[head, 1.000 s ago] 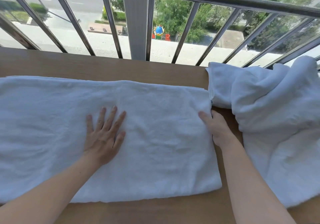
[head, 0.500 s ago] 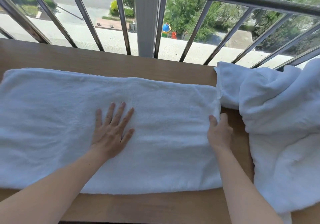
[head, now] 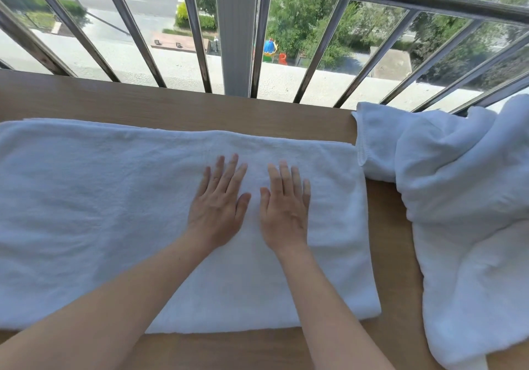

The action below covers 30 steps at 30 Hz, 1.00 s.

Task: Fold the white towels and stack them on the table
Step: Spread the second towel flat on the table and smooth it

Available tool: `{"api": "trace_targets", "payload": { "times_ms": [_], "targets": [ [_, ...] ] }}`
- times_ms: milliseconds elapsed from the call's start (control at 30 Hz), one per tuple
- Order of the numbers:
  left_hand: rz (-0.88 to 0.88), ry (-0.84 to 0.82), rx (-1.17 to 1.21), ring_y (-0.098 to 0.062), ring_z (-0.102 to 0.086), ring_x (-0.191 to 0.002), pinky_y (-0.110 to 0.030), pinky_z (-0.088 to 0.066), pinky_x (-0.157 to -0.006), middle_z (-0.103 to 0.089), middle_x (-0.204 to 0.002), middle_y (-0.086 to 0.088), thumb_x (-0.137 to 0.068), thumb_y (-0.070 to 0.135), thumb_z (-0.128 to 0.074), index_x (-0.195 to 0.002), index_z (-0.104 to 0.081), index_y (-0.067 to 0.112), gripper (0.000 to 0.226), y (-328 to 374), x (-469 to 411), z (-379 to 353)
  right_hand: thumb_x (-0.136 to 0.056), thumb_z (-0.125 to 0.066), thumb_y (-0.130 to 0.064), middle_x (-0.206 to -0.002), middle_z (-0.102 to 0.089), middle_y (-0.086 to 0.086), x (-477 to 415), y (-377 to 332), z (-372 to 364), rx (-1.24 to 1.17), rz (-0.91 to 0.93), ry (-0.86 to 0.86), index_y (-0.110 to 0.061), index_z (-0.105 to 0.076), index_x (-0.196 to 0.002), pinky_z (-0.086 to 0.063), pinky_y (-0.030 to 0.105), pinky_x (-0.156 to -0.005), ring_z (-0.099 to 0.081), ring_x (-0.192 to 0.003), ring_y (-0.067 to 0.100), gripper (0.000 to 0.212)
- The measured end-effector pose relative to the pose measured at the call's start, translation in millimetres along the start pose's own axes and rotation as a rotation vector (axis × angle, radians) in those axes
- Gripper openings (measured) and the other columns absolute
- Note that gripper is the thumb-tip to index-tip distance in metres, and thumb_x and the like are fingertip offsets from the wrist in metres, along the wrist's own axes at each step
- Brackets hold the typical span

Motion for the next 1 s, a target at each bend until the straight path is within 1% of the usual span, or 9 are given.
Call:
{"api": "trace_targets", "payload": {
  "times_ms": [100,233,400,500,600,667,733,867,1000],
  "targets": [
    [0.046,-0.010,-0.078,-0.026,-0.001,-0.154,-0.047,-0.001,-0.125,-0.018,-0.166,-0.008,-0.102,0.038,-0.013,-0.158,-0.025,0.009,0.064,6,-12,-9,-0.106,-0.035,-0.029,-0.166,-0.020,0.001,-29,-14,-18,0.011,0.044,-0.117,-0.024,-0.033,-0.155,-0.002,0.045,-0.124,-0.012,-0.154,0.025,0.050],
    [0.020,0.032,-0.154,-0.028,-0.011,-0.154,-0.046,-0.004,-0.125,-0.024,-0.165,-0.007,-0.101,0.034,-0.023,-0.157,-0.030,0.011,0.060,1,-13,-16,-0.105,-0.026,-0.046,-0.168,-0.002,-0.002,-49,18,-24,0.152,0.099,-0.238,-0.038,-0.015,-0.159,0.009,0.042,-0.123,0.003,-0.155,0.019,0.056],
    [0.007,0.059,-0.171,-0.029,-0.012,-0.154,-0.047,-0.006,-0.125,-0.023,-0.165,-0.006,-0.098,0.036,-0.029,-0.157,-0.029,0.013,0.064,2,-16,-18,-0.103,-0.019,-0.053,-0.169,0.004,-0.002,-71,98,5,0.226,-0.180,-0.209,-0.036,-0.003,-0.159,0.008,0.039,-0.124,0.008,-0.154,0.017,0.061],
    [0.012,0.057,-0.177,-0.029,-0.013,-0.154,-0.049,-0.007,-0.125,-0.023,-0.165,-0.006,-0.097,0.039,-0.030,-0.157,-0.029,0.014,0.065,1,-16,-18,-0.104,-0.021,-0.051,-0.169,0.006,-0.001,-71,112,15,0.183,-0.331,-0.179,-0.029,0.000,-0.160,0.003,0.041,-0.124,0.009,-0.154,0.019,0.064],
    [0.016,0.061,-0.186,-0.030,-0.014,-0.154,-0.049,-0.008,-0.125,-0.025,-0.165,-0.006,-0.096,0.040,-0.032,-0.157,-0.029,0.014,0.067,1,-18,-18,-0.104,-0.024,-0.049,-0.168,0.001,0.003,-44,73,8,0.118,-0.205,-0.085,-0.024,-0.006,-0.161,0.006,0.047,-0.124,0.005,-0.155,0.024,0.065],
    [0.012,0.064,-0.194,-0.030,-0.014,-0.154,-0.049,-0.007,-0.125,-0.024,-0.165,-0.006,-0.096,0.041,-0.032,-0.158,-0.028,0.015,0.068,0,-19,-18,-0.102,-0.029,-0.051,-0.168,-0.008,0.004,-9,45,-5,0.123,-0.015,-0.105,-0.026,-0.017,-0.160,-0.001,0.050,-0.124,-0.003,-0.155,0.025,0.064],
    [0.013,0.071,-0.194,-0.029,-0.014,-0.154,-0.050,-0.008,-0.125,-0.024,-0.165,-0.006,-0.096,0.041,-0.032,-0.158,-0.027,0.015,0.067,1,-19,-18,-0.101,-0.031,-0.053,-0.168,-0.011,0.003,12,52,-10,0.156,0.066,-0.150,-0.029,-0.019,-0.160,-0.006,0.051,-0.124,-0.005,-0.155,0.024,0.064],
    [0.027,0.063,-0.168,-0.030,-0.014,-0.154,-0.051,-0.009,-0.124,-0.025,-0.165,-0.007,-0.097,0.040,-0.031,-0.157,-0.029,0.015,0.065,1,-18,-19,-0.100,-0.015,-0.056,-0.168,0.009,-0.002,17,124,10,0.248,-0.095,-0.180,-0.031,0.001,-0.160,0.006,0.043,-0.125,0.011,-0.154,0.017,0.068],
    [0.031,0.055,-0.154,-0.035,-0.017,-0.152,-0.051,-0.010,-0.124,-0.029,-0.163,-0.012,-0.100,0.035,-0.027,-0.155,-0.036,0.012,0.060,10,-13,-15,-0.103,-0.020,-0.048,-0.168,0.002,0.005,24,150,30,0.249,-0.228,-0.177,-0.019,0.000,-0.160,0.004,0.045,-0.124,0.006,-0.155,0.020,0.067]
  ]
}}
Point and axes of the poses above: each hand's wrist, its own x-axis away from the middle knuckle, its own z-axis out of the back of the hand, y = z × x, the point moved 4 cm from there along -x, towards the middle knuckle
